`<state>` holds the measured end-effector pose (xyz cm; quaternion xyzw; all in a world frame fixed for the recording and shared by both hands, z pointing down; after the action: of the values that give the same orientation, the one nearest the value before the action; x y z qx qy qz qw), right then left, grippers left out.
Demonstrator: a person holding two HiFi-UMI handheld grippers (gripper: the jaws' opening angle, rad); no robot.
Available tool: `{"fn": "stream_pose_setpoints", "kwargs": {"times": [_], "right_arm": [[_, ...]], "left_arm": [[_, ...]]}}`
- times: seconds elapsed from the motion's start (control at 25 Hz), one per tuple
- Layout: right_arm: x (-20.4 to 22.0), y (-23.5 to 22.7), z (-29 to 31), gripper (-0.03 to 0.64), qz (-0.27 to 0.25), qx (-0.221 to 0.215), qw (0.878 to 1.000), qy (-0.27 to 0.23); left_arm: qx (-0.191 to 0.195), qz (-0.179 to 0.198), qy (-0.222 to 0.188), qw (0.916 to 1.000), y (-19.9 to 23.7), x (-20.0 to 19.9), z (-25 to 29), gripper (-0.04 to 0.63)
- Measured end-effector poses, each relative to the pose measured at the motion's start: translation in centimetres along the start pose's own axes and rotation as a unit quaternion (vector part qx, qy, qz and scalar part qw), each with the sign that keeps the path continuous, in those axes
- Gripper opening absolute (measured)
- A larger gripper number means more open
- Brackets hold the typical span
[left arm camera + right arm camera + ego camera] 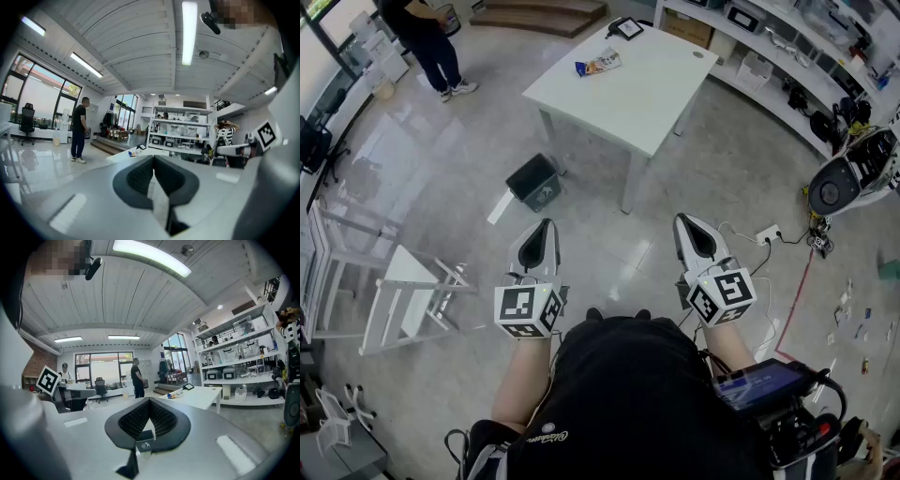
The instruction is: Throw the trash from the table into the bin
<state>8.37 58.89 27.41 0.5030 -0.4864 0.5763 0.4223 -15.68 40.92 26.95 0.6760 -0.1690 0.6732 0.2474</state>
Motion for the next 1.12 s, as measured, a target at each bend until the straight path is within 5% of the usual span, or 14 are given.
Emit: {"fn": "stream_pose_setpoints", "kwargs": {"times": [1.12], "right_arm": [[1.4, 4.7, 6.2, 0.0, 0.004, 0.02, 1.0, 0.008]], "left_arm": [[0.005, -0.015, 0.01, 0.9998, 9.2, 1.1, 0.3, 0.009]]}}
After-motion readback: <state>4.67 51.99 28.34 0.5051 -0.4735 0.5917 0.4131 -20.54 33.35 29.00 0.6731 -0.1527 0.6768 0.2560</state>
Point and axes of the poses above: the fingertips, and each gripper's own axes: z forward along the fingers, y to its left, x out of its underside, the point moved 8 cm from there along -z, backward along the fingers, and after that the axes turned 7 degrees about -y, right-handed, at the moved point
